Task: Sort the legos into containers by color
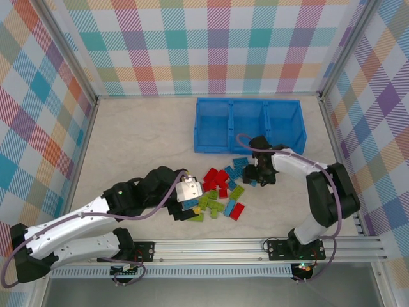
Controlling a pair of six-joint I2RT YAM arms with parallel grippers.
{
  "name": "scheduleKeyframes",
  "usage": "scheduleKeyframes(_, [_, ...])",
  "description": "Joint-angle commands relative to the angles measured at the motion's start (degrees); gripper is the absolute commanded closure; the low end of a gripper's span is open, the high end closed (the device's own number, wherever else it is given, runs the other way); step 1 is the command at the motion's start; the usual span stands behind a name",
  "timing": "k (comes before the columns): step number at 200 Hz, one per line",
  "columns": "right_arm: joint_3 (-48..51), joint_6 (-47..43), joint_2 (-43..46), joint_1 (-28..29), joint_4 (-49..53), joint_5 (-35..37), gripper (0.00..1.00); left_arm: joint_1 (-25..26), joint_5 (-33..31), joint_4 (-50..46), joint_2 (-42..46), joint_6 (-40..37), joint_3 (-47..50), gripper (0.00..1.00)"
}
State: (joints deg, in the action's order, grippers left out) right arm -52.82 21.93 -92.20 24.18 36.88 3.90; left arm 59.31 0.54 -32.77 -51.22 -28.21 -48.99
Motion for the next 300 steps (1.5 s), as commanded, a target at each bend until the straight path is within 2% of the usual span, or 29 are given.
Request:
scheduleKeyframes(1, [0.27,0.82,-1.73,-0.02,-2.81,1.23,0.35,0.55,-2.28,-1.54,2.8,-1.83,-1.35,0.0])
scheduleKeyframes(31, [1.02,1.99,-1.79,-0.01,-3.21,2.55,0.55,0.54,-3.66,-4.59,4.64,-3.68,-1.84,0.0])
scheduleKeyframes(58, [3.16,3.38,2.97,-0.1,-3.71,4.86,0.76,0.54,-4.8,0.64,8.53,-2.8,1.91,0.0])
scheduleKeyframes(85, [3.54,4.52,10.6,-0.1,-2.32,6.16,0.81,0.54,-1.63,6.3,11.68,2.14,2.72,0.0])
scheduleKeyframes(105, [0.88,4.08,16.61,-0.1,-0.11,6.99,0.8,0.54,0.7,10.75,13.8,6.45,3.86,0.0])
scheduleKeyframes(123, [-3.37,1.91,20.1,-1.02,1.08,10.61,0.8,0.54,1.22,13.86,15.14,9.79,4.86,0.0])
scheduleKeyframes(138, [-6.62,-1.05,21.01,-4.77,-0.79,13.17,0.8,0.54,0.64,14.92,15.69,11.61,5.26,0.0])
scheduleKeyframes(149, [-8.32,-2.5,20.1,-9.18,-4.05,11.47,0.8,0.54,-0.56,14.89,15.89,12.39,5.45,0.0])
scheduleKeyframes(168, [-13.19,-4.3,13.52,-16.07,-7.3,7.56,0.8,0.55,-5.75,14.93,15.89,15.39,5.42,0.0])
scheduleKeyframes(199, [-20.93,-4.94,1.31,-19.65,-9.03,4.98,0.78,0.54,-13.59,13.55,15.23,25.32,4.08,0.0])
scheduleKeyframes(228, [-23.95,-2.71,-4.96,-22.6,-10.38,1.13,0.68,0.54,-23.17,6.91,12.17,37.35,0.84,0.0])
scheduleKeyframes(240, [-24.94,-2.77,-5.58,-22.64,-9.86,0.05,0.6,0.54,-26.72,3.81,10.82,41.01,-0.16,0.0])
scheduleKeyframes(265, [-24.71,-2.69,-3.74,-22.67,-9.75,-0.62,0.54,0.54,-32.99,-0.56,8.3,46.97,-1.39,0.0])
scheduleKeyframes(279, [-24.0,-2.69,-1.23,-22.65,-9.46,-0.99,0.52,0.54,-35.51,-1.94,6.76,49.62,-1.99,0.0])
scheduleKeyframes(300, [-22.14,-2.64,3.57,-22.64,-9.15,-2.39,0.43,0.37,-38.32,-3.7,3.92,53.48,-2.97,0.0])
